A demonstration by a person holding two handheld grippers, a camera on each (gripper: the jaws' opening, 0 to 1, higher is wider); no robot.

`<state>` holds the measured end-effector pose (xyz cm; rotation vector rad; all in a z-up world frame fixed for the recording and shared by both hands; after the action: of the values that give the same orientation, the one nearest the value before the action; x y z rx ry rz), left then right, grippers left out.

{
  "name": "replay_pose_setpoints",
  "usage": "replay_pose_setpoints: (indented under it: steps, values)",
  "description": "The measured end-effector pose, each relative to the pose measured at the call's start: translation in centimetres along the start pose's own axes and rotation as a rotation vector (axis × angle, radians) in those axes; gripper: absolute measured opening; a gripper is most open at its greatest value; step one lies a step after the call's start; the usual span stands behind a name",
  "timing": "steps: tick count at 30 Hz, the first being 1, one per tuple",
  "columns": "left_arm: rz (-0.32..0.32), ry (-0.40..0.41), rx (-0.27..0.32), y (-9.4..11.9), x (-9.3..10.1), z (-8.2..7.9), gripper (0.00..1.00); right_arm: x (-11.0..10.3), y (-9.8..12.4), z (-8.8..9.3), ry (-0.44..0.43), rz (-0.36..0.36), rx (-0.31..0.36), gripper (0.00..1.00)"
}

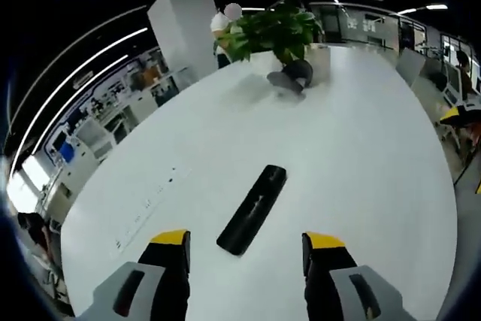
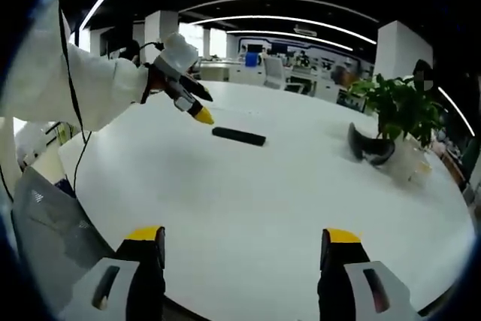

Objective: Press the specified remote control buttons in sequence, fully releasing each button before pressing the next.

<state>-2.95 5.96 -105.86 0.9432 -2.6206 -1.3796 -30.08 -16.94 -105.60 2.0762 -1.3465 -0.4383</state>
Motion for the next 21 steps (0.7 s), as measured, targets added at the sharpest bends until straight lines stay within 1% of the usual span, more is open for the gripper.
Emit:
replay_pose_setpoints:
  steps: [1,4,7,10,13,16,18,21]
  values:
    - [0.001,-0.009,0.0,-0.2,-0.1,-0.1,0.6,0.0,0.0,0.0,0.001,0.0,-0.002,0.84]
    - [0.013,-0.049,-0.026,-1.2,-0.6,-0.4,0.57,0.0,-0.1,0.1,0.001,0.0,-0.011,0.83]
    - [0.034,-0.071,-0.045,-2.0,-0.9,-0.7,0.56,0.1,-0.1,0.2,0.0,0.002,-0.015,0.83]
    - [0.041,-0.08,-0.058,-2.8,-1.2,-0.8,0.53,0.2,-0.1,0.3,-0.01,0.005,-0.022,0.83]
    - [0.065,-0.086,-0.082,-3.8,-1.5,-0.7,0.5,0.2,-0.1,0.3,-0.016,0.007,-0.024,0.83]
    - [0.081,-0.108,-0.108,-4.5,-1.6,-0.6,0.5,0.2,-0.2,0.4,-0.014,0.011,-0.031,0.83]
    - [0.093,-0.117,-0.124,-5.1,-1.7,-0.5,0.47,0.2,-0.2,0.4,-0.012,0.013,-0.034,0.82]
    - [0.111,-0.13,-0.164,-5.9,-2.0,-0.4,0.44,0.2,-0.2,0.5,-0.01,0.013,-0.039,0.82]
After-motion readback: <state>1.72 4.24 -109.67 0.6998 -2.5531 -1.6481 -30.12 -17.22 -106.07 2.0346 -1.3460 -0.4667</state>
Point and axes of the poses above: the point that each gripper's makers call its tool centre point, and the gripper's own axes: y roughly backward along the fingers, x roughly to its right, z roughly out of its underside, the point moved 8 cm from there along y, roughly backward along the fingers, and after that the axes turned 4 degrees about -x, right-handed, at the moved point
